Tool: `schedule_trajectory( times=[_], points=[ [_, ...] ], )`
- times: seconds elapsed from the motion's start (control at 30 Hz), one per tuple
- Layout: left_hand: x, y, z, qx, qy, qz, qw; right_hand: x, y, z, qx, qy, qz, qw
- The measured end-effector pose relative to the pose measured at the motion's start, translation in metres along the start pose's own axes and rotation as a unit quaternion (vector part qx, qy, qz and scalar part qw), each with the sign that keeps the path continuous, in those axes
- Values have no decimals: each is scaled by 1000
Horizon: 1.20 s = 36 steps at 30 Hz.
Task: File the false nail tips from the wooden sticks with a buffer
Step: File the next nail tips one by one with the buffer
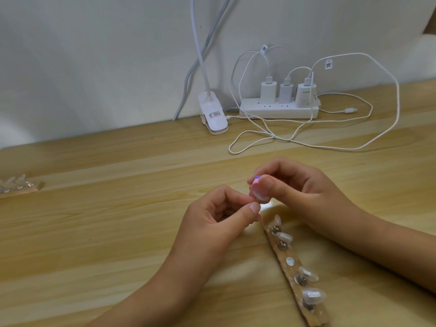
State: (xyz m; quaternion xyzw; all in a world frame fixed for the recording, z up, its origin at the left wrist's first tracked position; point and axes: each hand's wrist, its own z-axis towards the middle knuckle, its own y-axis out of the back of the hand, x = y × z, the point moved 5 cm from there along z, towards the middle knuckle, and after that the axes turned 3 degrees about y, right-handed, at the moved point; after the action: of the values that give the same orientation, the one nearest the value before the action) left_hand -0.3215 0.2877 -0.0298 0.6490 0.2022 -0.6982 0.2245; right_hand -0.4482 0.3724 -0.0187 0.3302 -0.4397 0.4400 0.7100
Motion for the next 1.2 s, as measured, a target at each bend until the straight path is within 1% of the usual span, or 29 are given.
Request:
schedule_trajectory(
  times=[0.1,0.2,0.3,0.4,0.5,0.6,0.7,0.83,1.07,1.2],
  points=[
    [0,0,0,0,3,1,1000,-1,2,0,-8,0,-11,1000],
    [0,0,-1,5,3,14,1000,-1,-1,0,4,-8,-4,1000],
    [0,0,-1,5,5,6,1000,0,1,0,-10,-1,-13,1000],
    [1,1,-1,12,5,12,1000,-2,-1,1,6,-20,-11,1000],
    [2,1,-1,17,3,20,1000,0,1,1,-6,-17,-22,1000],
    [1,-1,-1,23,1,22,1000,-1,-1,1,5,-27,-16,999],
    [2,0,0,19,3,15,1000,1,1,0,-10,-18,-11,1000],
    [2,1,0,15,2,12,1000,0,-1,0,-7,-27,0,1000],
    [0,1,-1,9,4,-1,1000,1,2,1,-19,-21,-12,1000],
    [1,-1,0,9,10,-16,1000,-1,-1,1,-4,-33,-11,999]
  ],
)
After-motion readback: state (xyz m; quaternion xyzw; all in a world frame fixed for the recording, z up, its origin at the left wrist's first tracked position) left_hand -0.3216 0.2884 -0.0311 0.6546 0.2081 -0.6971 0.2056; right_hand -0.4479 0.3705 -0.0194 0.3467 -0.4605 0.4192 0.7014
